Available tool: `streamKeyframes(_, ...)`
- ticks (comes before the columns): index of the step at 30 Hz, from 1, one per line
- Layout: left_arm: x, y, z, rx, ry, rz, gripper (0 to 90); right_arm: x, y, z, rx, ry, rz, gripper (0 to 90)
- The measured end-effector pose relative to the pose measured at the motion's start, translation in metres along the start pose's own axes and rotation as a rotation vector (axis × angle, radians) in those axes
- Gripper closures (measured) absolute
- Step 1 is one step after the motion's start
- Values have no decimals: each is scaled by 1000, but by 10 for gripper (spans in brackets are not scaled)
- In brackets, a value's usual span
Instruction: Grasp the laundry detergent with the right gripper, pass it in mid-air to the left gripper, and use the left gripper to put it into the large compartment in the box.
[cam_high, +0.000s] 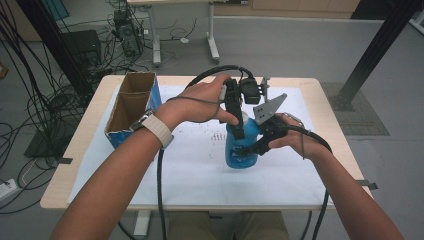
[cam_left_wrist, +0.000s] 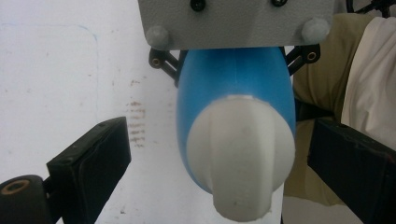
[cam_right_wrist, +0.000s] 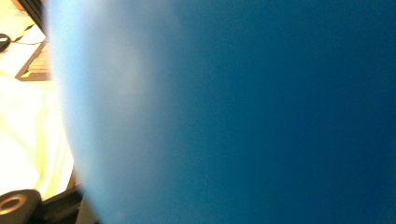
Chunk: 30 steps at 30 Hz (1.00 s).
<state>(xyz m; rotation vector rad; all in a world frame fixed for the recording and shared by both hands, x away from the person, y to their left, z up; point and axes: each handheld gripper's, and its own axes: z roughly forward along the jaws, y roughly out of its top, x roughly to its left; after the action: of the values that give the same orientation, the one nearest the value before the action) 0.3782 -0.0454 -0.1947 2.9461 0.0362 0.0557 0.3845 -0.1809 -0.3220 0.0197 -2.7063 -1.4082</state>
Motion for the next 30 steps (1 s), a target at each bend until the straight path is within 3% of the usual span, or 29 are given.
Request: streamKeyframes(30, -5, 7, 13, 20, -23, 35, 130, 8, 11, -4, -2, 30, -6, 430)
